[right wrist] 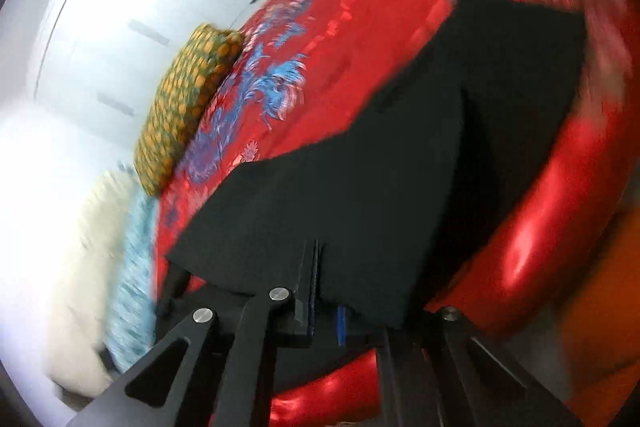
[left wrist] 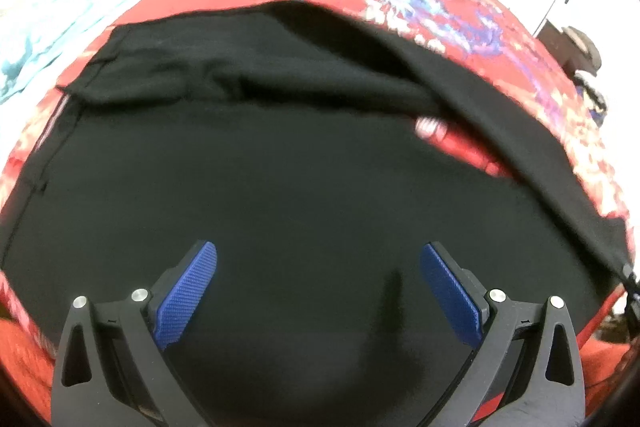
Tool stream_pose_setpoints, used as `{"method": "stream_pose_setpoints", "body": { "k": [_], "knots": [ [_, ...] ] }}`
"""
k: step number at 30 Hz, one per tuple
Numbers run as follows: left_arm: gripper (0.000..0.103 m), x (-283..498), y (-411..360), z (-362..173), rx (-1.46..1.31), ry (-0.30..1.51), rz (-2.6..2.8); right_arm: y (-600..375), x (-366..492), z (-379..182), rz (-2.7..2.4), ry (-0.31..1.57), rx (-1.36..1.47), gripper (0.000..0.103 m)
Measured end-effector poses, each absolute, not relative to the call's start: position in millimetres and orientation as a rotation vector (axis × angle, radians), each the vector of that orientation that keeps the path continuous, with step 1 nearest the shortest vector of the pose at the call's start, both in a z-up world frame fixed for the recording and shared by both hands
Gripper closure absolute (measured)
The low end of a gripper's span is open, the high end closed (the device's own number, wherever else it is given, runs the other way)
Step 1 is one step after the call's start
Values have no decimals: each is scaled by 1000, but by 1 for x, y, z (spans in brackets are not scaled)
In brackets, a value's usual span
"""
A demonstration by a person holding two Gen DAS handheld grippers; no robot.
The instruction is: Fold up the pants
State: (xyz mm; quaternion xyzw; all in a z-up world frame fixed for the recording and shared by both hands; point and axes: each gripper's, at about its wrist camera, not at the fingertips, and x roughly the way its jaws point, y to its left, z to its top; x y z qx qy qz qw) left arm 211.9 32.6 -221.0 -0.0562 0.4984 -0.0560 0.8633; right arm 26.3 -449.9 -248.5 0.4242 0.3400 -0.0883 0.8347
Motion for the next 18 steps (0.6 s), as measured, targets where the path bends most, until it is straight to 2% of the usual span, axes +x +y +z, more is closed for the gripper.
{"method": "stream_pose_setpoints", "body": {
  "k": [6,12,14,18],
  "knots": [
    [1,319,42,-193,-338,1081,-187,-431,44,-188,-163,643,584,96],
    [3,420,43,-215,-461,1178,-108,-428,19,-168,-139,602,513,96],
    [20,441,42,-227,-484,1209,-66,-427,17,-161,-123,588,502,96],
    [43,467,46,-254,-552,1278,-26,-425,14,-142,-68,549,474,97]
  ]
}}
